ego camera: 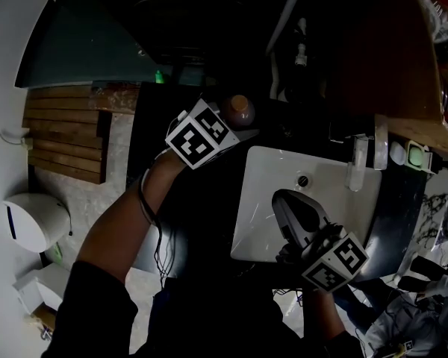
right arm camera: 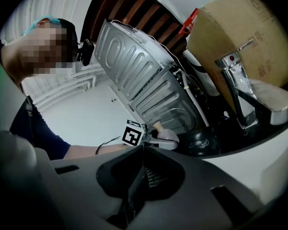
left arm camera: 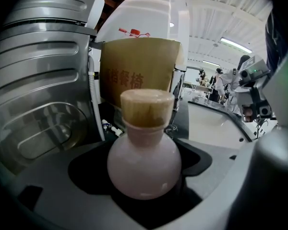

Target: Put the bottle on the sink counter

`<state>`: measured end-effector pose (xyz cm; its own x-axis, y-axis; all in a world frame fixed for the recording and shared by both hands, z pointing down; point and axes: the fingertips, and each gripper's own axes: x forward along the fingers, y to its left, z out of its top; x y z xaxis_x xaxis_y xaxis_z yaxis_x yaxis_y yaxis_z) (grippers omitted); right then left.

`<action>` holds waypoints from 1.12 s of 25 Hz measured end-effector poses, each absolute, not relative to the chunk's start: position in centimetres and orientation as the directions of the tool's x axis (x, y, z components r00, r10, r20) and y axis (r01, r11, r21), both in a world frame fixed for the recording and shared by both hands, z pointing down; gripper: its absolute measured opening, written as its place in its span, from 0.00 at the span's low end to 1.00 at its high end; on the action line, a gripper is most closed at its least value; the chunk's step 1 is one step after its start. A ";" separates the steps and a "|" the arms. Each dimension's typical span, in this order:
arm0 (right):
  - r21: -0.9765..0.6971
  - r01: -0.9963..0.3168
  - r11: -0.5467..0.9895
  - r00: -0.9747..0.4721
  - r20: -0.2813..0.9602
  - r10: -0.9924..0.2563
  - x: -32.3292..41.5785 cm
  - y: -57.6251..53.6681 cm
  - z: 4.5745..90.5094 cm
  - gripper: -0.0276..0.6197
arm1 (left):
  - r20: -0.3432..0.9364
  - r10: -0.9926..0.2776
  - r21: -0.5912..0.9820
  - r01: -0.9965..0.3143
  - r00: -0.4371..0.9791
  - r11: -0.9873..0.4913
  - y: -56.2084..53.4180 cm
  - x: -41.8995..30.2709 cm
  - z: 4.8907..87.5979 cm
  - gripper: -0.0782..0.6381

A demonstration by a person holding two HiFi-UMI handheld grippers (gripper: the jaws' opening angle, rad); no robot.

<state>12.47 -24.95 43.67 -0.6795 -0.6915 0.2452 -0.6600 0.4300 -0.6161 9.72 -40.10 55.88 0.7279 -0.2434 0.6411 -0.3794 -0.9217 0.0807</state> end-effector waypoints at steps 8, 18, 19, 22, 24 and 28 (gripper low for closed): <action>-0.617 -0.656 0.434 -0.683 0.241 -0.690 12.7 -25.0 43.5 0.08 | 0.646 -0.257 0.052 -0.377 0.719 -0.925 -40.0 9.8 56.1 0.66; -0.618 -0.659 0.429 -0.681 0.249 -0.689 12.7 -24.8 43.5 0.09 | 0.647 -0.287 0.004 -0.379 0.706 -0.925 -39.9 9.7 56.1 0.66; -0.619 -0.658 0.428 -0.681 0.247 -0.690 12.7 -24.8 43.5 0.09 | 0.647 -0.288 0.004 -0.380 0.707 -0.925 -39.9 9.7 56.2 0.66; -0.623 -0.653 0.430 -0.682 0.237 -0.692 12.7 -24.7 43.2 0.09 | 0.643 -0.289 0.002 -0.379 0.709 -0.925 -39.9 9.8 56.2 0.66; -0.624 -0.651 0.432 -0.683 0.234 -0.692 12.6 -24.7 43.1 0.08 | 0.643 -0.291 0.002 -0.381 0.708 -0.924 -39.9 9.8 56.2 0.66; -0.625 -0.650 0.433 -0.683 0.232 -0.692 12.5 -24.6 42.9 0.08 | 0.640 -0.296 -0.001 -0.384 0.709 -0.923 -39.9 9.8 56.2 0.66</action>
<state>12.50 -24.58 42.89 -0.6834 -0.6923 0.2317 -0.6501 0.4328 -0.6245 9.83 -39.92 56.16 0.7092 -0.2959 0.6399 -0.3840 -0.9233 -0.0013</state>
